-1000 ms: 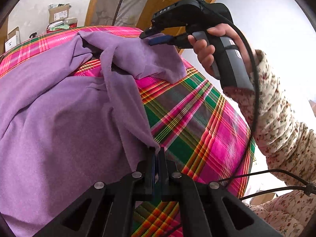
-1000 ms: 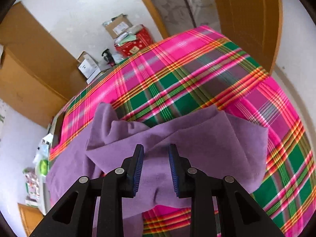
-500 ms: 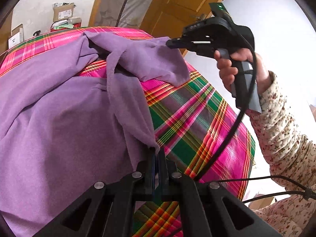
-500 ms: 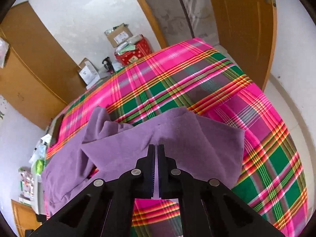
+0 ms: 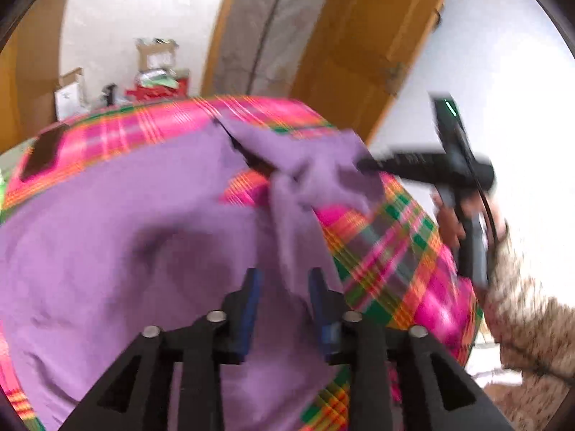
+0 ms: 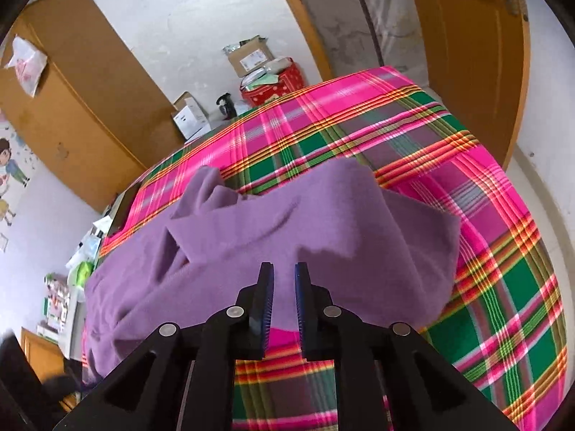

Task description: Fold clothes

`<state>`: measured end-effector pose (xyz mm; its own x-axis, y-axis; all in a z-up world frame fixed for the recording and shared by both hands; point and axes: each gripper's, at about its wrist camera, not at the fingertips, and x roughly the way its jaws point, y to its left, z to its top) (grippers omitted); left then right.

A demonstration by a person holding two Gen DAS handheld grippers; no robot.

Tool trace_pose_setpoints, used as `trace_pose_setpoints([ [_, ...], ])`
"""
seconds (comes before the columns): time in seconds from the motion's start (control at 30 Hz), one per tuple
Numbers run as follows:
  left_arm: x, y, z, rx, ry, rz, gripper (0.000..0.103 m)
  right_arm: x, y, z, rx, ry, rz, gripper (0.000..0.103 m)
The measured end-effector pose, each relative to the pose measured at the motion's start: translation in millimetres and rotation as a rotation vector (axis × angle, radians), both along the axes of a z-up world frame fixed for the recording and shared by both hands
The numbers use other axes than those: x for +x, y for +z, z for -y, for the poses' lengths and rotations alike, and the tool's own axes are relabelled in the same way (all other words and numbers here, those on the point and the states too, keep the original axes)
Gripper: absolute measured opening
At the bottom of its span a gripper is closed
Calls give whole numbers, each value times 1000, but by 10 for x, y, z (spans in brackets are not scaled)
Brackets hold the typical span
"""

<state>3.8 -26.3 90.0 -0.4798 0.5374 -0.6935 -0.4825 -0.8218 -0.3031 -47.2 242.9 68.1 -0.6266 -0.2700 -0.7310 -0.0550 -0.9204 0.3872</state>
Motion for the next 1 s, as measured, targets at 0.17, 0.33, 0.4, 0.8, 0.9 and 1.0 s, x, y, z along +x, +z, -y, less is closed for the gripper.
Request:
trace_pose_setpoints([
  [0.17, -273, 56, -296, -60, -35, -18, 34, 118, 16, -55, -23, 14, -30, 22],
  [0.33, -402, -21, -713, -184, -82, -48, 34, 131, 71, -64, -27, 14, -44, 24],
  [0.4, -451, -87, -814, -220, -81, -45, 34, 114, 80, -83, -38, 2, -45, 25],
  [0.8, -400, -208, -982, -181, -164, -51, 7, -46, 94, -90, -68, 4, -40, 25],
  [0.9, -248, -160, -993, -138, -224, -66, 7, -38, 119, -87, -78, 3, -48, 25],
  [1.0, -108, -169, -1080, -151, -273, -76, 7, -13, 137, -110, -97, -9, -55, 26],
])
